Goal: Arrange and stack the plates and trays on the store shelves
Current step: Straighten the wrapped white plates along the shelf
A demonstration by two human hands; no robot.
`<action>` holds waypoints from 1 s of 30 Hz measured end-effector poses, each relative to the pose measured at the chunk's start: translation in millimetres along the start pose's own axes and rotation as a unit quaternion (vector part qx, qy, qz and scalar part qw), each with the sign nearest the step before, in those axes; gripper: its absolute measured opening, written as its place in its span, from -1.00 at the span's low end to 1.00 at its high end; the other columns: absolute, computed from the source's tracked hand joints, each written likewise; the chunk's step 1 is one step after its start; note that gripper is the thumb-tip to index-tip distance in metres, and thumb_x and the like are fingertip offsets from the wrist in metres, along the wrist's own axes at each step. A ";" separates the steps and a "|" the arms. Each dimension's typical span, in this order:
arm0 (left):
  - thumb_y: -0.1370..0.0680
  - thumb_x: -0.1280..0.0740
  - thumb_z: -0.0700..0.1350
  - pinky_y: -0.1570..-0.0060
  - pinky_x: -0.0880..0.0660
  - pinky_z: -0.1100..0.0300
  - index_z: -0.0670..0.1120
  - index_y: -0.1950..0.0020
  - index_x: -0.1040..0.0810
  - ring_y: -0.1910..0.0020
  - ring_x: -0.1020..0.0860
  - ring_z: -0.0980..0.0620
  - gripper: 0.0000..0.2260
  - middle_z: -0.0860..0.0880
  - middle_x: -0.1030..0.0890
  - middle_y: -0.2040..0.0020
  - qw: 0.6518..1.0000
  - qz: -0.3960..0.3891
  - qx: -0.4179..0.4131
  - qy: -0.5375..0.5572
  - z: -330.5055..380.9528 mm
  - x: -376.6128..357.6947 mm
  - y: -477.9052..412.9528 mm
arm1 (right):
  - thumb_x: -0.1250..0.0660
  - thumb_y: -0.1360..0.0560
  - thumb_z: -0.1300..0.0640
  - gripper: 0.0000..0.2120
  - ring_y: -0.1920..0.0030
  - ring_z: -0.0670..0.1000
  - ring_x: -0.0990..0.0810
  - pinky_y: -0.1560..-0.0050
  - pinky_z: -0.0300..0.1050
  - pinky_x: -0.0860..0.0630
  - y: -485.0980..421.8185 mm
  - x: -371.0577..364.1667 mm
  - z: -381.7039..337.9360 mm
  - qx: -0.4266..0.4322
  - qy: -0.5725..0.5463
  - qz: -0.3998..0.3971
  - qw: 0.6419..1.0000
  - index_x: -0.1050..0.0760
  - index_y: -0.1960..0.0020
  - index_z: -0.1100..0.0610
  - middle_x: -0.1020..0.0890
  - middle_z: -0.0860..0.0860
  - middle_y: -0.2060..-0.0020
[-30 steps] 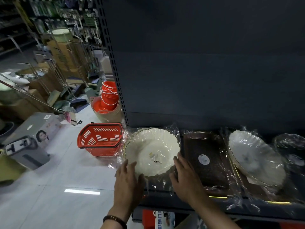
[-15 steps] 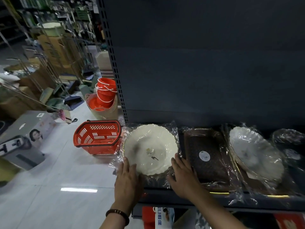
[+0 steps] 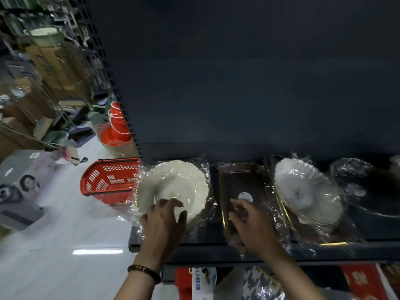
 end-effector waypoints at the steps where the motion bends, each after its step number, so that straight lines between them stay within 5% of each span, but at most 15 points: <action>1: -0.57 -0.46 0.10 -0.17 -0.45 -0.10 0.22 -0.18 -0.60 -0.17 -0.60 0.00 -0.80 0.13 -0.65 -0.17 0.999 -0.016 -0.008 0.028 18.1 -3.2 -2.2 | -0.44 -0.62 0.09 -0.72 -0.07 -0.39 -0.62 0.02 -0.49 -0.52 5.4 16.2 4.2 -0.005 -0.023 0.024 0.999 -0.59 -0.30 -0.12 -0.67 -0.27 -0.10; 5: -0.46 -0.45 0.18 -0.04 -0.60 -0.03 0.36 0.03 -0.54 0.07 -0.61 0.20 -0.85 0.30 -0.62 0.08 0.980 -0.133 -0.001 0.149 87.3 -36.7 -12.0 | -0.46 -0.60 0.16 -0.86 0.01 -0.34 -0.64 0.09 -0.55 -0.46 20.8 85.6 29.9 -0.035 -0.082 0.145 0.985 -0.65 -0.12 -0.04 -0.72 -0.20 0.02; 8: -0.48 -0.50 0.12 0.09 -0.62 0.17 0.22 -0.03 -0.64 0.10 -0.68 0.19 -0.85 0.19 -0.71 0.08 0.944 -0.222 0.026 0.242 137.7 -64.1 -15.7 | -0.47 -0.58 0.17 -0.86 0.07 -0.20 -0.67 0.16 -0.47 -0.49 27.5 135.3 55.7 -0.070 -0.104 0.210 0.970 -0.64 -0.08 -0.04 -0.72 -0.14 0.09; 12: -0.53 -0.55 0.00 0.23 -0.54 0.32 0.10 -0.09 -0.64 0.28 -0.60 0.34 -0.82 0.08 -0.71 0.08 0.927 -0.243 0.037 0.284 187.2 -103.8 -21.1 | -0.48 -0.53 0.10 -0.80 0.04 0.09 -0.72 0.01 -0.01 -0.63 31.6 187.0 107.3 -0.149 -0.140 0.246 0.947 -0.64 -0.15 -0.04 -0.73 -0.02 0.11; 15: -0.48 -0.54 0.11 0.36 -0.48 0.29 0.02 -0.13 -0.62 0.35 -0.57 0.23 -0.69 0.01 -0.69 0.07 0.913 -0.276 0.076 0.292 217.4 -134.0 -26.1 | -0.50 -0.42 -0.02 -0.61 0.06 0.24 -0.74 -0.06 0.24 -0.65 30.5 213.3 150.8 -0.185 -0.196 0.230 0.935 -0.63 -0.22 0.04 -0.75 0.14 0.08; 19: -0.32 -0.48 0.32 0.10 -0.59 0.09 -0.09 -0.07 -0.56 0.21 -0.63 0.10 -0.44 -0.01 -0.69 0.13 0.906 -0.274 0.124 0.297 247.0 -169.6 -32.3 | -0.41 -0.62 0.15 -0.81 0.10 0.25 -0.76 0.07 0.02 -0.58 26.7 232.7 169.2 -0.176 -0.251 0.171 0.936 -0.66 -0.22 0.08 -0.78 0.15 0.09; 21: -0.34 -0.49 0.30 0.04 -0.60 0.06 -0.06 -0.06 -0.50 0.09 -0.65 0.04 -0.47 -0.03 -0.69 0.06 0.902 -0.276 0.147 0.297 261.5 -178.7 -31.1 | -0.36 -0.65 0.23 -0.84 0.22 0.16 -0.75 0.20 -0.11 -0.60 23.7 237.6 174.8 -0.176 -0.284 0.136 0.933 -0.69 -0.17 0.12 -0.78 0.18 0.12; 24: -0.57 -0.47 0.03 0.24 -0.46 0.16 -0.07 0.11 -0.50 0.21 -0.59 0.04 -0.76 -0.01 -0.63 0.21 0.904 -0.264 0.160 0.295 280.9 -178.5 -26.8 | -0.31 -0.64 0.36 -0.83 0.37 -0.03 -0.71 0.42 -0.28 -0.55 21.6 242.1 181.4 -0.181 -0.350 0.118 0.912 -0.67 -0.12 0.28 -0.76 0.12 0.26; 26: -0.58 -0.40 -0.03 0.40 -0.36 0.25 -0.09 0.23 -0.54 0.40 -0.49 0.08 -0.77 0.01 -0.54 0.36 0.909 -0.264 0.158 0.282 288.2 -186.7 -26.2 | -0.31 -0.62 0.37 -0.83 0.29 0.01 -0.74 0.38 -0.25 -0.58 20.4 242.3 183.6 -0.185 -0.377 0.101 0.902 -0.67 -0.12 0.33 -0.76 0.19 0.17; 30: -0.43 -0.26 0.07 0.39 -0.40 0.23 -0.19 -0.16 -0.56 0.23 -0.59 -0.02 -0.56 -0.20 -0.70 0.01 0.924 -0.221 0.162 0.266 281.7 -220.4 -34.6 | -0.34 -0.61 0.30 -0.81 0.04 0.15 -0.75 0.10 -0.07 -0.61 15.4 239.0 191.1 -0.192 -0.392 0.088 0.895 -0.72 -0.12 0.24 -0.76 0.26 -0.02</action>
Point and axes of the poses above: each hand's wrist, its own y-axis away from the middle knuckle, its own x-axis out of the back of the hand, z = x × y, the point moved 3 cm from there along -y, towards the middle knuckle
